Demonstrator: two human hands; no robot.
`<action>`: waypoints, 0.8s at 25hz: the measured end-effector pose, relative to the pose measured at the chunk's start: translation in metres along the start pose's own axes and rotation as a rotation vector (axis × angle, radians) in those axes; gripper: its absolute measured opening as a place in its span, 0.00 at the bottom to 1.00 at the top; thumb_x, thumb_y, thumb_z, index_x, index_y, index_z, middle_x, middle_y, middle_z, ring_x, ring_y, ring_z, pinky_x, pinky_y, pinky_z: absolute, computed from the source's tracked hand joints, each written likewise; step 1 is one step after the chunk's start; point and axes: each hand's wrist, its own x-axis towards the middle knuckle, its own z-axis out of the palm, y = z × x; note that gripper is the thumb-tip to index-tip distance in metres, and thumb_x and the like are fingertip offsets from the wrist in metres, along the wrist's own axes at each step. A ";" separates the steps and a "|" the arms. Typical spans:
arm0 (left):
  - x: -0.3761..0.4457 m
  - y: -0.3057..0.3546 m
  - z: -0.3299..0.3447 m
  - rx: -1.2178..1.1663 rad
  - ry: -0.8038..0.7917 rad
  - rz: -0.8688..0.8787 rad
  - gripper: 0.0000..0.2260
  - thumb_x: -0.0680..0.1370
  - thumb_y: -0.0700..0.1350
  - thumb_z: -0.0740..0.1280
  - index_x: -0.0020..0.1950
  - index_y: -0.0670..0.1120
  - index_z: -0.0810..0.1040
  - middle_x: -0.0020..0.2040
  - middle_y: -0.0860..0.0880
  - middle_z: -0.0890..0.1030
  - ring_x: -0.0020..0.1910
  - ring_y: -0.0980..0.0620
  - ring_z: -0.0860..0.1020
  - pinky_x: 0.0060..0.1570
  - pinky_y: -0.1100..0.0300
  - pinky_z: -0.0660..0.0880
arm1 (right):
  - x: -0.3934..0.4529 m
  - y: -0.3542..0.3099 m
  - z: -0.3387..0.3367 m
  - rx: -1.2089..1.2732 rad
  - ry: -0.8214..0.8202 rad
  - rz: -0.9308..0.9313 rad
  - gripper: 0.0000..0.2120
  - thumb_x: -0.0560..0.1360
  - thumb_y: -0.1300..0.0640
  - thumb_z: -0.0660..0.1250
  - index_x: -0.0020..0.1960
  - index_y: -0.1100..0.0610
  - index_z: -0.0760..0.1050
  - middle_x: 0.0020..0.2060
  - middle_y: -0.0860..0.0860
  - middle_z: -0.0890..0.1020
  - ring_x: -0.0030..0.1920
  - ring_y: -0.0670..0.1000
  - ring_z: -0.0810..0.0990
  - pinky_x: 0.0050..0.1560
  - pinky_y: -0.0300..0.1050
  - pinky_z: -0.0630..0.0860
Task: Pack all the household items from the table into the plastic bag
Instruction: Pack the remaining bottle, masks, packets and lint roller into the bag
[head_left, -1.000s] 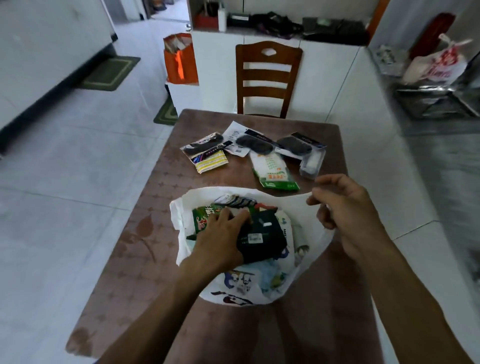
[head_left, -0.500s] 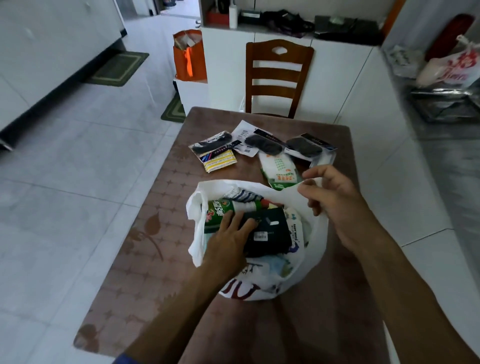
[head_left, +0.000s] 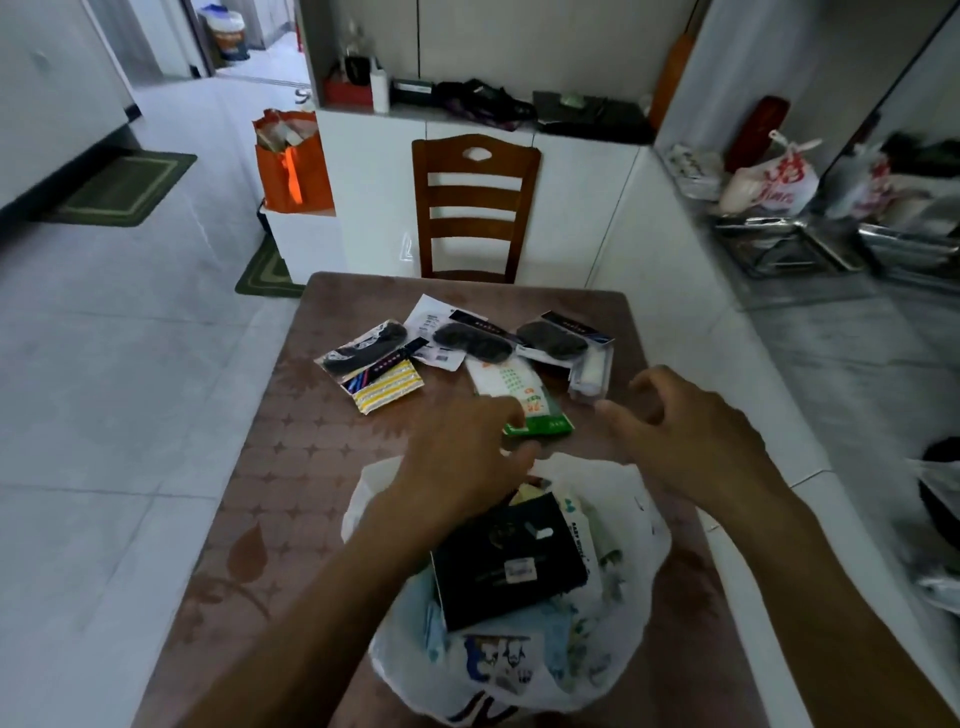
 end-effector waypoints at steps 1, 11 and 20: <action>0.027 -0.007 -0.004 -0.010 -0.024 -0.022 0.14 0.74 0.58 0.66 0.55 0.54 0.79 0.54 0.52 0.82 0.48 0.54 0.77 0.43 0.55 0.75 | 0.013 -0.002 -0.001 0.025 0.016 -0.009 0.21 0.71 0.30 0.62 0.56 0.43 0.70 0.48 0.47 0.80 0.46 0.53 0.78 0.42 0.47 0.73; 0.215 -0.102 0.106 0.200 -0.122 -0.248 0.15 0.73 0.46 0.66 0.60 0.48 0.77 0.57 0.45 0.81 0.54 0.44 0.79 0.51 0.51 0.76 | 0.230 0.045 0.132 -0.047 -0.060 -0.279 0.14 0.74 0.51 0.69 0.58 0.49 0.74 0.56 0.50 0.79 0.52 0.51 0.77 0.48 0.45 0.75; 0.316 -0.175 0.208 0.606 -0.412 -0.132 0.38 0.72 0.40 0.67 0.78 0.48 0.53 0.74 0.42 0.67 0.73 0.42 0.65 0.73 0.42 0.52 | 0.365 0.086 0.204 -0.598 -0.211 -0.295 0.45 0.72 0.51 0.70 0.79 0.51 0.46 0.77 0.57 0.55 0.77 0.61 0.51 0.73 0.67 0.48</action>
